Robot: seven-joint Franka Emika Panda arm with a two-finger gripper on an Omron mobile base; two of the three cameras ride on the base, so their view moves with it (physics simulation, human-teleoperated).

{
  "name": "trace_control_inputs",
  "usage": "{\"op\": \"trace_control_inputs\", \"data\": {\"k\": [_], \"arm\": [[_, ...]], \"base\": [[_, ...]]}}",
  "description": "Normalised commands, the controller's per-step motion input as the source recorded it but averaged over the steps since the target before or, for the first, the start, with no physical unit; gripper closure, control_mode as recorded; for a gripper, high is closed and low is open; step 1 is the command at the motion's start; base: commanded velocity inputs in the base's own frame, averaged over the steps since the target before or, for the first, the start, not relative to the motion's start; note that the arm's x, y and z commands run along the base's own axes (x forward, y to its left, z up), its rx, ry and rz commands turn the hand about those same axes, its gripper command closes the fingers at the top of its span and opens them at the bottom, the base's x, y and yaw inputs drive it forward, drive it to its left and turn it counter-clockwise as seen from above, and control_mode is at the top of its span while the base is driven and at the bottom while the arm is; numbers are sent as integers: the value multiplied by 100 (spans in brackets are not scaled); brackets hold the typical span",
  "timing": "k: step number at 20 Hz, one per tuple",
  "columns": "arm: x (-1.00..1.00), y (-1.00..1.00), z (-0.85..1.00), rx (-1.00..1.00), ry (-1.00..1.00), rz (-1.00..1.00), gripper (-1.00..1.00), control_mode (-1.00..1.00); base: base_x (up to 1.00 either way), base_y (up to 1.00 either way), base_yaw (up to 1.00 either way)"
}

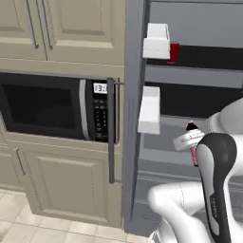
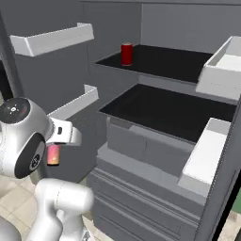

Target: Open the fridge, grab two sodas, and place both sodas inside the bowl with ice on the dining counter.

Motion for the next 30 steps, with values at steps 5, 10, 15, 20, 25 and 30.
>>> {"op": "trace_control_inputs", "data": {"k": [5,10,15,20,25,30], "arm": [[0,0,0,0,0,0,100,100],[0,0,0,0,0,0,100,100],[0,0,0,0,0,0,100,100],[0,0,0,0,0,0,100,100],[0,0,0,0,0,0,100,100],[0,0,0,0,0,0,100,100]], "base": [[-60,-41,33],[-71,-42,24],[-57,13,43],[-26,40,50],[-21,38,53],[-17,36,54]]}}
